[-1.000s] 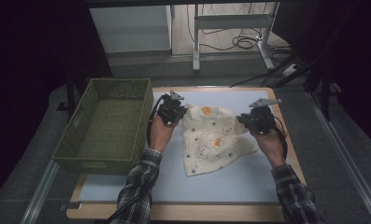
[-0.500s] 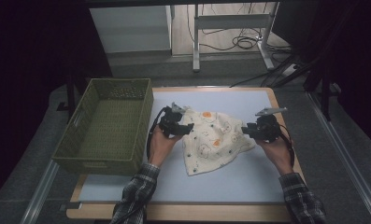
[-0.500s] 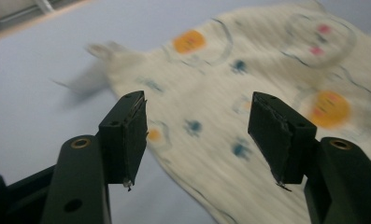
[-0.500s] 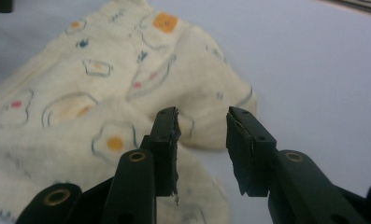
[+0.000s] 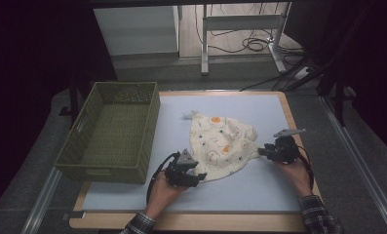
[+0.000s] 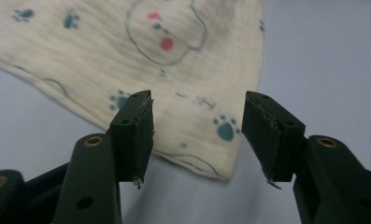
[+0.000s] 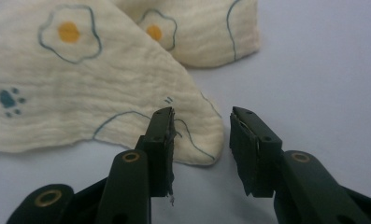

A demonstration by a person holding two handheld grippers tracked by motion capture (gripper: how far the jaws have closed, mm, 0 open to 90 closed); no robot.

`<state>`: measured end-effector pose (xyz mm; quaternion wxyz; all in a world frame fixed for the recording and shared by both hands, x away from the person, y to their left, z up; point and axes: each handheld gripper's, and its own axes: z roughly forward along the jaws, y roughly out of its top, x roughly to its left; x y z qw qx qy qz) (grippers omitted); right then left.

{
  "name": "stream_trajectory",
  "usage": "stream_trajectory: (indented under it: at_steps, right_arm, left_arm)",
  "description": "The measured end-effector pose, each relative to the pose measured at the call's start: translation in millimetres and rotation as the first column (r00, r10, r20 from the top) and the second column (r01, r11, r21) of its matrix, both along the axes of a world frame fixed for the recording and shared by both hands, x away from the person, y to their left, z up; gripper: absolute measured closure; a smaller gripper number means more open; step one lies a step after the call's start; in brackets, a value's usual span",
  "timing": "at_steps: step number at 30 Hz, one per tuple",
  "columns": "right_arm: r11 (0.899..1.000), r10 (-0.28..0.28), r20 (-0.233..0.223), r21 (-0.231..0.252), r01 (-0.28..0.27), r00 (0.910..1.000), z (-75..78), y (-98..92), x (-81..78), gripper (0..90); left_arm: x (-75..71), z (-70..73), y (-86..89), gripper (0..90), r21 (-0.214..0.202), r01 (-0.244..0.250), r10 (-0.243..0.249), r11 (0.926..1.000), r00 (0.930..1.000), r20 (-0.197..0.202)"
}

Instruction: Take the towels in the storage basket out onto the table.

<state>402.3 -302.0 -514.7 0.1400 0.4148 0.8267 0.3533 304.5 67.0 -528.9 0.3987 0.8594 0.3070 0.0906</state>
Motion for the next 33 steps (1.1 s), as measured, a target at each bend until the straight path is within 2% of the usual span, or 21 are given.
stream_trajectory:
  at_steps: [1,2,3,4,6,8,10,11,12,17,19,25,28,29,31,33]
  right_arm:
    - [1.000,0.000,0.005,-0.020,0.000,1.0000,-2.8,2.0,0.3,64.4]
    - [1.000,0.011,0.021,-0.018,-0.011,0.9997,-3.9,4.1,-3.7,80.1]
    - [1.000,0.011,0.021,-0.018,-0.011,0.9997,-3.9,4.1,-3.7,80.1]
    - [1.000,0.014,0.015,-0.008,-0.014,0.9998,-4.3,4.8,-5.1,84.0]
    - [1.000,0.012,0.027,-0.022,-0.012,0.9996,-3.9,6.8,-9.3,85.9]
    - [0.999,0.024,0.029,-0.043,-0.023,0.9993,-1.4,8.2,-14.1,86.1]
    - [0.999,0.032,0.035,-0.035,-0.031,0.9989,3.8,8.1,-22.9,86.0]
    - [0.999,0.032,0.035,-0.035,-0.031,0.9989,3.8,8.1,-22.9,86.0]
    - [0.999,0.038,0.043,-0.016,-0.037,0.9984,12.6,5.4,-35.9,85.9]
    - [0.997,0.071,0.045,0.000,-0.071,0.9965,26.6,-0.5,-65.2,85.7]
    - [0.995,0.089,0.028,0.031,-0.090,0.9956,27.6,-1.2,-76.5,85.6]
    - [0.984,0.168,0.010,0.056,-0.168,0.9858,25.9,12.7,-117.2,85.1]
    - [0.975,0.211,-0.019,0.081,-0.209,0.9774,24.1,20.4,-133.3,79.3]
    - [0.975,0.212,-0.014,0.073,-0.210,0.9772,25.8,22.0,-136.6,76.2]
    - [0.978,0.201,0.021,0.061,-0.202,0.9794,31.6,21.3,-136.0,72.8]
    - [0.984,0.169,0.045,0.054,-0.171,0.9846,36.3,17.9,-125.7,71.2]
  left_arm:
    - [-2.4,-2.7,-1.9,45.5,0.016,-0.001,0.001,0.9999,1.0000,0.007]
    - [-3.7,-6.5,-3.8,49.9,0.040,0.004,-0.004,0.9992,0.9999,0.010]
    - [-4.5,-9.1,-5.2,49.9,0.047,0.000,-0.001,0.9989,0.9999,0.017]
    - [-6.0,-10.4,-5.2,51.2,0.041,-0.001,-0.001,0.9992,0.9994,0.035]
    - [-4.2,-10.5,-4.1,69.3,0.001,-0.006,0.006,1.0000,1.0000,-0.005]
    - [-3.9,-10.0,-4.2,87.0,-0.002,0.008,-0.008,1.0000,0.9999,-0.014]
    - [-5.4,-6.0,0.0,89.7,0.011,0.005,-0.005,0.9999,1.0000,-0.005]
    - [-5.4,-6.0,0.0,89.9,0.011,0.005,-0.005,0.9999,1.0000,-0.005]
    - [-6.0,-3.3,4.4,89.9,0.004,0.001,-0.001,1.0000,1.0000,-0.003]
    - [-16.4,11.1,28.0,89.8,-0.018,-0.025,0.025,0.9995,0.9997,0.006]
    - [-22.1,14.8,36.4,89.8,-0.018,-0.038,0.038,0.9991,0.9992,0.008]
    - [-41.2,17.4,58.7,89.8,0.003,-0.083,0.082,0.9966,0.9966,0.008]
    - [-48.8,14.1,67.8,88.8,0.014,-0.110,0.110,0.9938,0.9939,0.000]
    - [-49.5,12.9,68.8,83.9,0.016,-0.114,0.115,0.9933,0.9934,-0.003]
    - [-49.4,11.5,67.9,65.3,0.020,-0.141,0.141,0.9898,0.9898,0.022]
    - [-46.3,12.2,64.4,59.6,0.011,-0.141,0.140,0.9900,0.9897,0.030]
